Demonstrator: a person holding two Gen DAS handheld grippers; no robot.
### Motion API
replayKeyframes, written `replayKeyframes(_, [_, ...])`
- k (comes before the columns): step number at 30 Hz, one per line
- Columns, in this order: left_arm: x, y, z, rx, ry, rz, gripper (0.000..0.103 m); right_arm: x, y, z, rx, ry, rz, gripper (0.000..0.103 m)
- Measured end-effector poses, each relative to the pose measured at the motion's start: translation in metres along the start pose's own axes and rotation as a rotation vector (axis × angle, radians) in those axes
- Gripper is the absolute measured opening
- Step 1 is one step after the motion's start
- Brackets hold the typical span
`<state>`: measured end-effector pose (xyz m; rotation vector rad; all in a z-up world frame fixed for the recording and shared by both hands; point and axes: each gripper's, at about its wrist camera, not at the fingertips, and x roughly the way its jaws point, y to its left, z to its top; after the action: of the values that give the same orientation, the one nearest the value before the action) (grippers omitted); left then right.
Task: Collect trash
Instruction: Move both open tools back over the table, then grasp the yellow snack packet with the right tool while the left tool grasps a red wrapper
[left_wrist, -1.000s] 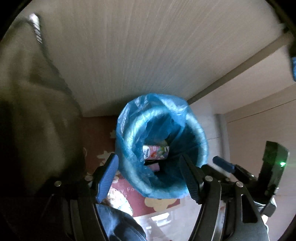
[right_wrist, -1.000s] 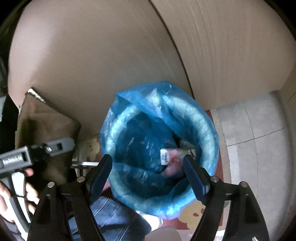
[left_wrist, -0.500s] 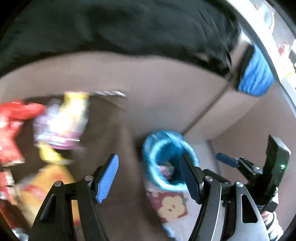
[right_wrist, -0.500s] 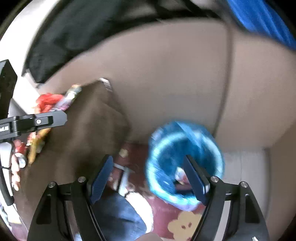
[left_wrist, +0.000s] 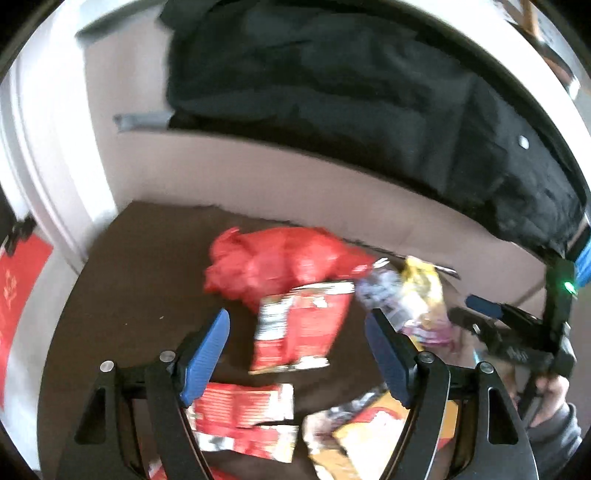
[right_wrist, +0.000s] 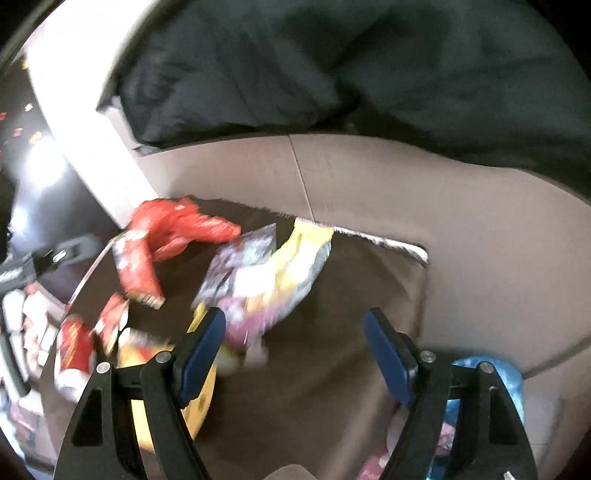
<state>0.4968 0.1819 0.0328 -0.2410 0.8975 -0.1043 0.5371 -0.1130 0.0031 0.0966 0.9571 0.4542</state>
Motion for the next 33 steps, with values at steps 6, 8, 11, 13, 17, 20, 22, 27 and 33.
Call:
replayKeyframes(6, [0.016,0.023,-0.01,0.005,0.032,-0.044,0.076,0.065,0.005,0.022,0.043,0.07,-0.049,0.056])
replayKeyframes(8, [0.02,0.02,-0.014,0.002,0.028,-0.062,0.076,0.069,0.017,0.025,-0.014,0.075,-0.065,0.004])
replayKeyframes(11, [0.023,0.02,-0.017,0.003,0.015,-0.095,0.076,0.054,0.029,0.024,-0.05,0.052,0.001,0.004])
replayKeyframes(13, [0.027,0.017,-0.018,0.009,0.012,-0.105,0.076,0.034,0.038,0.02,-0.101,0.014,-0.008,0.003])
replayKeyframes(17, [0.031,0.003,-0.016,0.025,0.002,-0.057,0.076,0.004,0.039,0.015,-0.105,-0.024,0.009,0.003])
replayKeyframes(20, [0.045,-0.003,-0.01,-0.004,0.017,-0.031,0.076,-0.011,0.042,0.008,-0.129,-0.025,0.008,0.003])
replayKeyframes(22, [0.058,-0.005,-0.006,-0.03,0.058,-0.03,0.076,-0.015,0.043,0.003,-0.137,-0.018,0.008,0.003])
replayKeyframes(27, [0.066,-0.01,-0.016,-0.004,0.118,0.016,0.033,-0.029,0.04,-0.009,-0.138,0.0,0.03,0.003])
replayKeyframes(33, [0.017,-0.021,-0.017,0.0,0.018,0.065,0.005,-0.057,0.045,-0.024,-0.158,-0.026,0.052,0.003])
